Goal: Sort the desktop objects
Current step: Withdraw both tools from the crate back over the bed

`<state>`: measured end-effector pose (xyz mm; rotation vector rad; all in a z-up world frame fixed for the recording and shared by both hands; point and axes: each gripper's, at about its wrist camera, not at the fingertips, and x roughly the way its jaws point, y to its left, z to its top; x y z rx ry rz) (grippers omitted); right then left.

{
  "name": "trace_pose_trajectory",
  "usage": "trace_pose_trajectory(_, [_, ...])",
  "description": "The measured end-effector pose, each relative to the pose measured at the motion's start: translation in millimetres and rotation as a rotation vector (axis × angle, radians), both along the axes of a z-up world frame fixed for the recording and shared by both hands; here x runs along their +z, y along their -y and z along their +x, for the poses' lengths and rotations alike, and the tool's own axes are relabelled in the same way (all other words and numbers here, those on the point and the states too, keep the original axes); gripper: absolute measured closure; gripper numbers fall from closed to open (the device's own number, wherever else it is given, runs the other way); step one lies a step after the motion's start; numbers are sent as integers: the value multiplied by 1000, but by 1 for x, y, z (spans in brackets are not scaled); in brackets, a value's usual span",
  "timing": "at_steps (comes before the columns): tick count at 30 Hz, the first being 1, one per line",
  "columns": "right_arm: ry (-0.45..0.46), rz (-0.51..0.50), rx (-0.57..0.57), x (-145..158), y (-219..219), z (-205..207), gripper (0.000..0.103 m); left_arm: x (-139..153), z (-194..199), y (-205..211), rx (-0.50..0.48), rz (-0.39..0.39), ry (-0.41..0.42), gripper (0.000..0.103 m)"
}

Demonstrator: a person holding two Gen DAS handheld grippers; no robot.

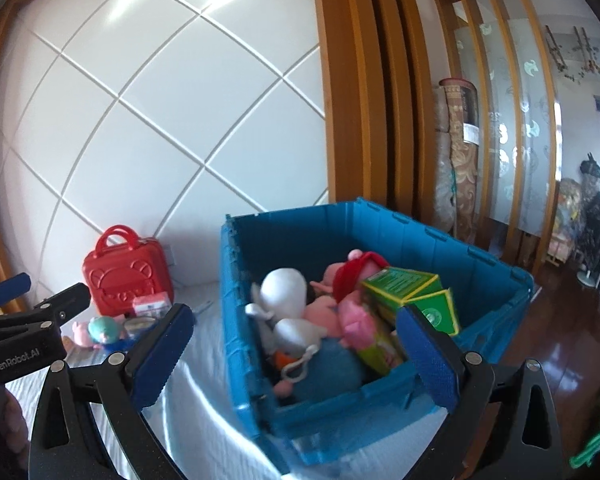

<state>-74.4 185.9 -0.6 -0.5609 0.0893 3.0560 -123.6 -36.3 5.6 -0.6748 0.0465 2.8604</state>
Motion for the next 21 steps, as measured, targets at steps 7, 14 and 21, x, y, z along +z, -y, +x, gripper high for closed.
trace_pose_trajectory(7, [11,15,-23,5,60,44,0,-1,30,48,-27,-45,7,1])
trace_pose_trajectory(14, [-6,65,-74,19,98,79,0,7,52,80,-7,-40,-8,1])
trace_pose_trajectory(21, [-6,74,-112,23,107,91,0,10,63,91,-30,-35,-27,1])
